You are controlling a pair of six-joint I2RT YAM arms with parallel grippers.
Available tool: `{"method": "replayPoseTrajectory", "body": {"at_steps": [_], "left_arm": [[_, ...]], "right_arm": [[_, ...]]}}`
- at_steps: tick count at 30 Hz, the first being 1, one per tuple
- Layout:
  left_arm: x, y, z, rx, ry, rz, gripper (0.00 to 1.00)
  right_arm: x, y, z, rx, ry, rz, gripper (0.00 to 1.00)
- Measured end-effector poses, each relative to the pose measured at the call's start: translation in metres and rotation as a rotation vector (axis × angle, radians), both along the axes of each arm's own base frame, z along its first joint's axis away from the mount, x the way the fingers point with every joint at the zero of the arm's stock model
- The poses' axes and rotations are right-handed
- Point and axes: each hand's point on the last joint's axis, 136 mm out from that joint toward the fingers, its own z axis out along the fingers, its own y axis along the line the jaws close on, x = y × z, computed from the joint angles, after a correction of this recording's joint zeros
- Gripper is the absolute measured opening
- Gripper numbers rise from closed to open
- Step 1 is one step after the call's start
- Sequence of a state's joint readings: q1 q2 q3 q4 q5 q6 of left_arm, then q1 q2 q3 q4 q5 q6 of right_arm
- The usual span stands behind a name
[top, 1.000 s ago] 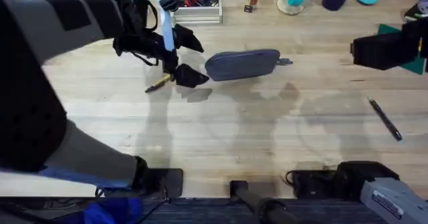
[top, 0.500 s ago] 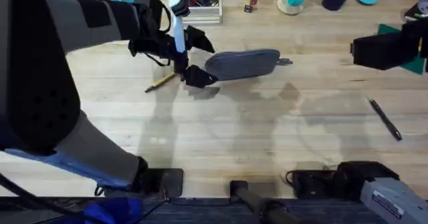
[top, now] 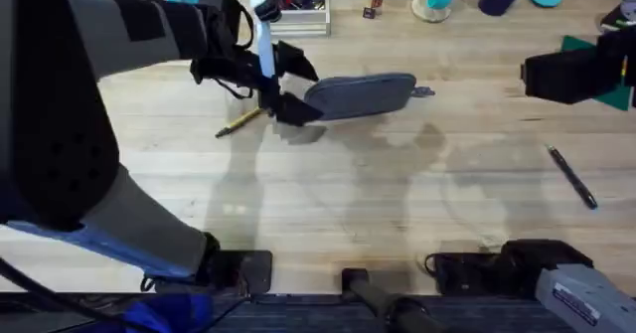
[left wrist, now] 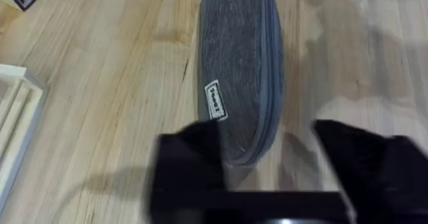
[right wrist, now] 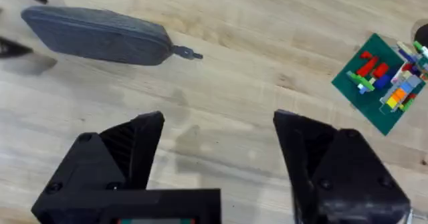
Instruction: Unzip the bag, pick up the pens from the table one at a time and place them inside, then zip the bag closed.
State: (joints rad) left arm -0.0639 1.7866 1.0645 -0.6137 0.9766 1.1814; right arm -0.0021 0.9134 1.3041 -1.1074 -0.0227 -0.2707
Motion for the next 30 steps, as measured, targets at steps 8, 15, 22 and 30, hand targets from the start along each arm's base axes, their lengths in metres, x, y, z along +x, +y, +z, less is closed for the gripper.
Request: {"method": "replayPoseTrajectory", "body": {"at_steps": [8,15,22,30], "left_arm": [[0.002,0.0,0.0,0.003,-0.009,0.002,0.045],[0.002,0.0,0.0,0.003,-0.008,0.002,0.044],[0.002,0.0,0.0,0.003,-0.008,0.002,0.044],[0.002,0.0,0.0,0.003,-0.008,0.002,0.044]], "right_arm": [[0.0,0.0,0.0,-0.005,-0.001,0.006,0.997],[0.0,0.0,0.0,-0.089,-0.007,0.092,0.997],[-0.002,0.006,-0.001,-0.219,-0.017,0.279,0.996],[0.001,0.011,-0.012,-0.229,-0.03,0.467,0.996]]}}
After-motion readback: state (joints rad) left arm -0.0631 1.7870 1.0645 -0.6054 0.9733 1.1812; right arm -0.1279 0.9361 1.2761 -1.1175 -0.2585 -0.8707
